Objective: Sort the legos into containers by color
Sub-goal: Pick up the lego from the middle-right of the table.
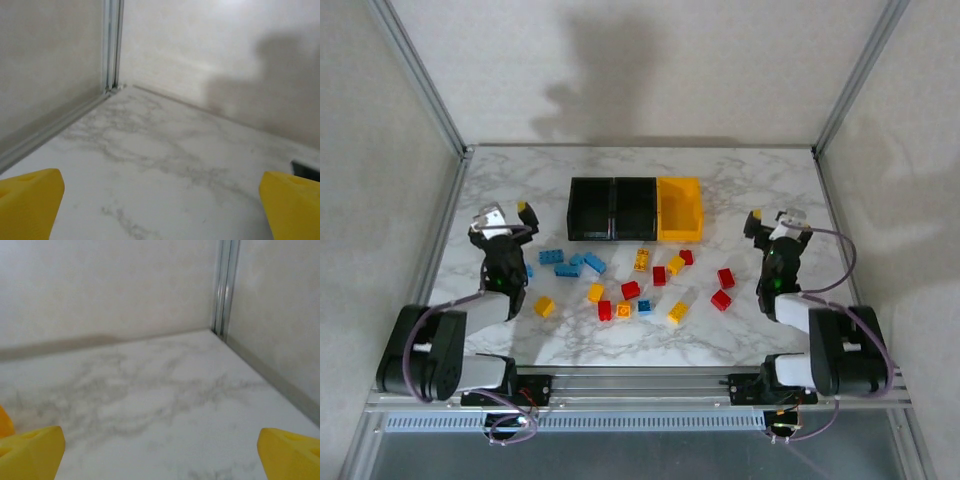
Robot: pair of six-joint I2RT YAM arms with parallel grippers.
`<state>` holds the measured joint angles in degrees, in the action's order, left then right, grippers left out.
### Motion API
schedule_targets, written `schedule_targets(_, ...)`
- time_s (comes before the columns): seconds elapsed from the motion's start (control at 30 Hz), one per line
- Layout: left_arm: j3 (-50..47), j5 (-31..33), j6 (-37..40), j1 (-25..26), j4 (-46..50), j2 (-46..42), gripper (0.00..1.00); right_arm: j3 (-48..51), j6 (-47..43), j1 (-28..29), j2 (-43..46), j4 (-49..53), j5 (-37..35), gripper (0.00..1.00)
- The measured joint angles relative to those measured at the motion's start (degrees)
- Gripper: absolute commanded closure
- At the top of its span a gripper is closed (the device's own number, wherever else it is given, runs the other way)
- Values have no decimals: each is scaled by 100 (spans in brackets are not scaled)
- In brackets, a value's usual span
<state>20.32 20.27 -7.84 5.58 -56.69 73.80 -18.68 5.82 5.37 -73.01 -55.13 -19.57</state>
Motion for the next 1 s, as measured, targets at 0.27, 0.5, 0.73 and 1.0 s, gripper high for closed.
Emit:
schedule_targets(0.27,1261,-990,-2302,-435,2437,-767,0,-1639,2065,-802,1088,2920,994,2)
schedule_targets(0.5,1779,-2262,-3067,177,4262,-820,2,-1860,2704,-868,1062,4459,2835,22)
schedule_targets(0.73,1641,-2811,-3436,1797,4994,-890,17,-2393,2636,-382,754,6533,2916,23)
schedule_targets(1.0,1633,-2887,-3560,3314,5294,-542,23,-2601,2518,260,570,7989,2229,28)
